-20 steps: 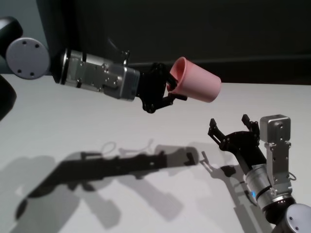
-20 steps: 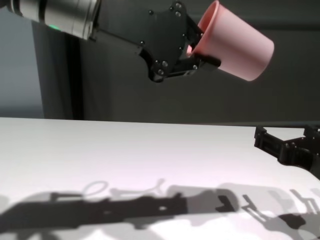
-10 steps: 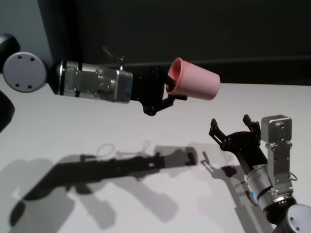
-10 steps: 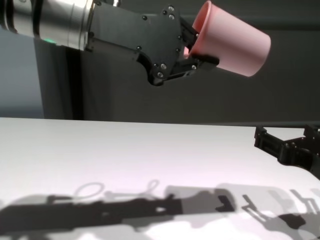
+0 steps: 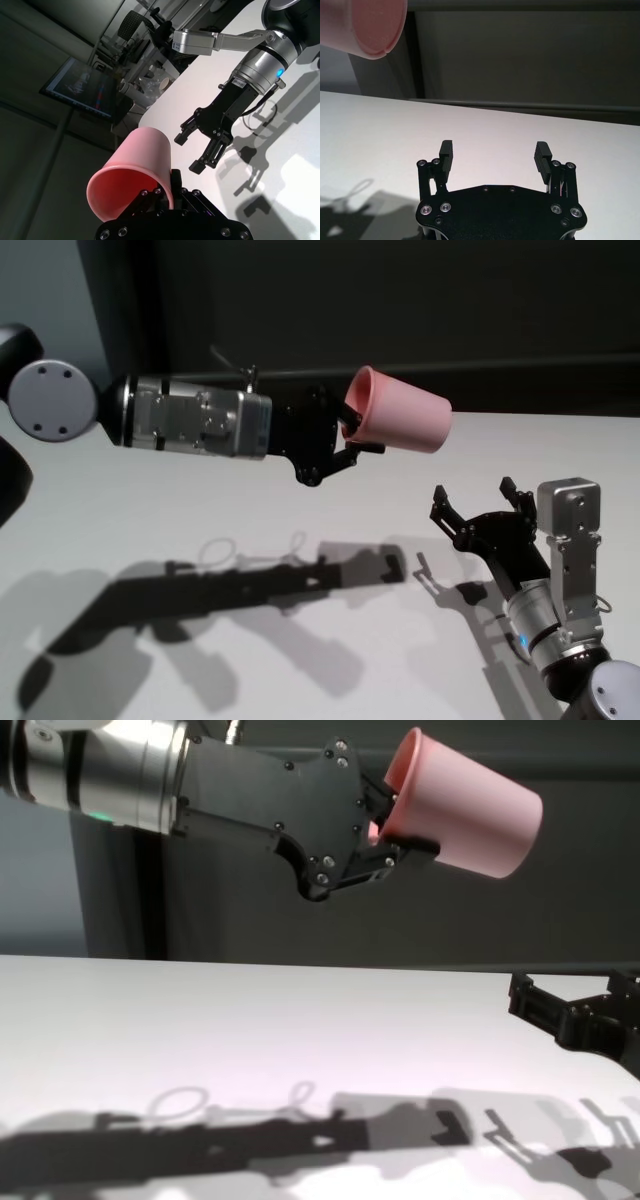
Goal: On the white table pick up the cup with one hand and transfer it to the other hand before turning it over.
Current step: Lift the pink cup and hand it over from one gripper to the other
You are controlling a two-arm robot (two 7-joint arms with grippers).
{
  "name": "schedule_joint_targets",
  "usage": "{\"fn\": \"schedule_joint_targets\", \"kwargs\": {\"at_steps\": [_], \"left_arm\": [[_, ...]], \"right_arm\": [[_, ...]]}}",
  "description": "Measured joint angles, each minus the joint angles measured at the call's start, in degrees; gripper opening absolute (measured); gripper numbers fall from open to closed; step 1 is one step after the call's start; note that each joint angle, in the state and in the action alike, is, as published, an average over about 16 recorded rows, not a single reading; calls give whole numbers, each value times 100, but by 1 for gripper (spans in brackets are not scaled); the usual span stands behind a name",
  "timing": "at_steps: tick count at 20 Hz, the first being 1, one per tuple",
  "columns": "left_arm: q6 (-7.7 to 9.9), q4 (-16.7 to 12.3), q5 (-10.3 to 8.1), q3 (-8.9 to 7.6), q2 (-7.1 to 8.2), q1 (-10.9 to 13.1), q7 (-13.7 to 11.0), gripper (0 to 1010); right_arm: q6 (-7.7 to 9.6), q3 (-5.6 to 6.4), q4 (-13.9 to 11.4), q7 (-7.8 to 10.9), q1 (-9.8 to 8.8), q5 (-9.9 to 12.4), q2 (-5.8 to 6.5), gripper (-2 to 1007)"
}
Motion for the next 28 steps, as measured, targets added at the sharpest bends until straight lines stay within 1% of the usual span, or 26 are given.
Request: {"fn": "schedule_joint_targets", "kwargs": {"at_steps": [11,19,28], "left_arm": [[52,-89,-13,-42,79,149,-37,48],[2,-121,-11,-67,104,174,-48,48],[-58,-185,13,-133,139,217,28,48]], "right_arm": [[0,0,0,0,0,0,0,1002],[0,0,0,0,0,0,0,1002],[0,0,0,0,0,0,0,1002]]}}
